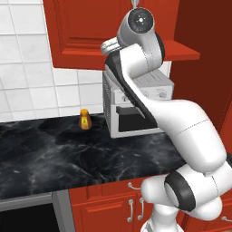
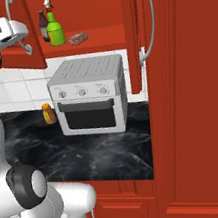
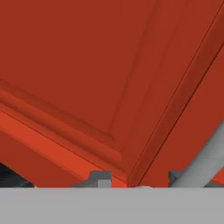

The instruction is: Pick the bar soap and spray from the cabinet and place them on the counter.

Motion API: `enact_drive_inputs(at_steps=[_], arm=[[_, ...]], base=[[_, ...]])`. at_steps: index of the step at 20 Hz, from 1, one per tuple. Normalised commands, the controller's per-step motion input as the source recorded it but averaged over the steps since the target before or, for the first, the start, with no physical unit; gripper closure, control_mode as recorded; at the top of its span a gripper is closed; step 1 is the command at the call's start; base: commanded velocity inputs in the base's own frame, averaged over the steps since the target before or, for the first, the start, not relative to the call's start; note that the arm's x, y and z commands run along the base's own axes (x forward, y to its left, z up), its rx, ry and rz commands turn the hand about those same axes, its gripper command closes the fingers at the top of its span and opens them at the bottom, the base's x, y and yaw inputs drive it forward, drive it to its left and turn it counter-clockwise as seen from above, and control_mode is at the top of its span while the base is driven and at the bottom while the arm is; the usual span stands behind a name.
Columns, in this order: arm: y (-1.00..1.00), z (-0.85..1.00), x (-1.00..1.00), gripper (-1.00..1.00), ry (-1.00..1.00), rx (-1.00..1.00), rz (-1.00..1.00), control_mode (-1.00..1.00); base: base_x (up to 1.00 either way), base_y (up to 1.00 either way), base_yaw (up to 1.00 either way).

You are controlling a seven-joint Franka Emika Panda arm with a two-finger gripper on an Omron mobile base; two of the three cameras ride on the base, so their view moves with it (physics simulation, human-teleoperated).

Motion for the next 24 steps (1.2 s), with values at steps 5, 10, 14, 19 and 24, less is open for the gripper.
enact_drive_inputs(at_steps=[5,10,14,19,24], arm=[[1.00,-0.35,-0.25,1.00,-0.07,0.00,0.00,-1.00],[1.00,-0.31,-0.21,1.00,-0.01,0.04,0.00,-1.00],[1.00,-0.28,-0.20,1.00,0.00,0.08,0.00,-1.00],[1.00,-0.31,-0.20,1.00,0.00,0.06,0.00,-1.00],[1.00,-0.36,-0.18,1.00,0.00,0.04,0.00,-1.00]], base=[[0.00,0.00,0.00],[0.00,0.00,0.00],[0.00,0.00,0.00],[0.00,0.00,0.00],[0.00,0.00,0.00]])
